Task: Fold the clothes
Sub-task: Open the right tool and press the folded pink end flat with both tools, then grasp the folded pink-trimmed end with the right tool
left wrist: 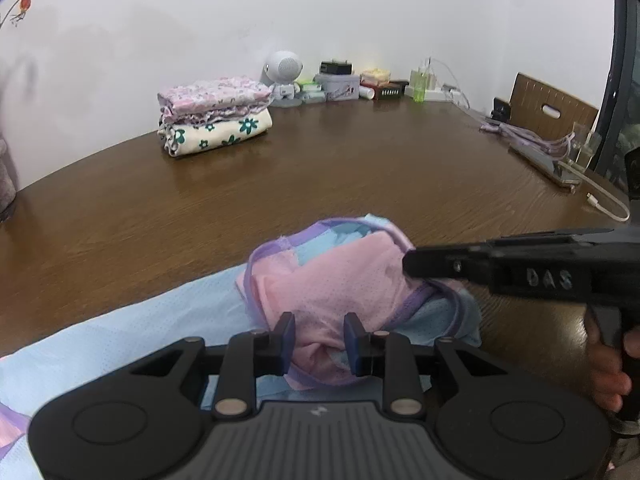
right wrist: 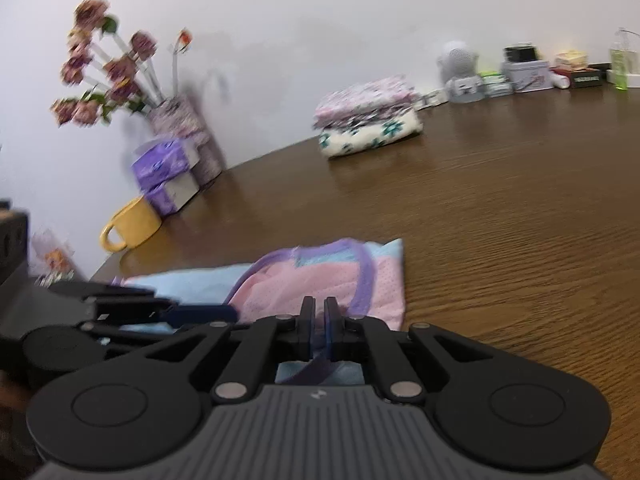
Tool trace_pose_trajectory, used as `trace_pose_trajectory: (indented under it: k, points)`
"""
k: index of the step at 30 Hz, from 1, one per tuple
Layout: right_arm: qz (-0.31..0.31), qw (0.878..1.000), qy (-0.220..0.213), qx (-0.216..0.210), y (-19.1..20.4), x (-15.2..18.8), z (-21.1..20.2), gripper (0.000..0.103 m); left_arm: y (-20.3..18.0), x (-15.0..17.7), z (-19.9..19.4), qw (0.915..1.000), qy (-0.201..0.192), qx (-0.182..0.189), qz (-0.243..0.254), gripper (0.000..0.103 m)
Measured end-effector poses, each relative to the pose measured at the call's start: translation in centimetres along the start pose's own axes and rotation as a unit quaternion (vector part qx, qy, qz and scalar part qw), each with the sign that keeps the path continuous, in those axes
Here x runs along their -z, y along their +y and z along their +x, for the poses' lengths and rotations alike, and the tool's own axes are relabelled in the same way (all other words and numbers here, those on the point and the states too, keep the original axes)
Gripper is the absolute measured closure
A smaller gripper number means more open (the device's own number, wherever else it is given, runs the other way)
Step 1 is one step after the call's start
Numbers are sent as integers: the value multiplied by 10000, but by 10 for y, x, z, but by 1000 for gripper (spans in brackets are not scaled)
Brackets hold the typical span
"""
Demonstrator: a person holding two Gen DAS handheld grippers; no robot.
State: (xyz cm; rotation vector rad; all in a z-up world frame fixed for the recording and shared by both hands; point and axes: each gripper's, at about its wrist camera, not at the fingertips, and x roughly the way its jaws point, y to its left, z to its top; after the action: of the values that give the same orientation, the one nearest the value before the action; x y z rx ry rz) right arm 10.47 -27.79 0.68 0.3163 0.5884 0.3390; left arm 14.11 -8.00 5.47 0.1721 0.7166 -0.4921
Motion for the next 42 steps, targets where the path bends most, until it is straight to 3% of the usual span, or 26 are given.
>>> trace_pose_trajectory:
  k: [3,4,6,8,9,10,13,23,28,33,37,39,42]
  points:
    - [151,9996,-128,207,-9,-6,-2,87,2,-1,-2,10000,-58,6,-32,78]
    - [192,9995,-109,239,-12,-8,-1,80,3,-1,-1,10000,-49,4,-38,78]
    - [325,9991,49,277,-17,-10,7,77,5,0,2,10000,-31,0,-50,78]
    - [420,9986,156,277,-21,-11,14,78,7,1,4,10000,-13,-5,-62,78]
    - [409,9986,169,274,-21,-12,15,84,8,2,5,10000,-4,-7,-68,78]
    - [390,9987,176,266,-20,-12,17,96,9,2,6,10000,5,-9,-74,78]
    - [205,9993,145,261,-12,-13,17,99,12,4,9,9999,30,-6,-98,78]
    - [-529,9977,163,387,23,-13,19,99,15,11,8,9999,-32,52,-131,77]
    - [-291,9978,452,389,16,-9,32,94,17,12,8,9997,-62,105,-196,74]
    - [109,9998,74,168,5,-9,9,82,19,13,8,9995,-84,148,-267,73]
    - [243,9994,-185,175,-4,-11,-10,84,19,15,8,9994,-108,147,-277,72]
    - [150,9995,-110,246,-5,-11,-9,93,18,15,7,9995,-121,139,-273,72]
    - [35,9996,139,240,-2,-6,3,94,18,16,6,9994,-144,124,-283,71]
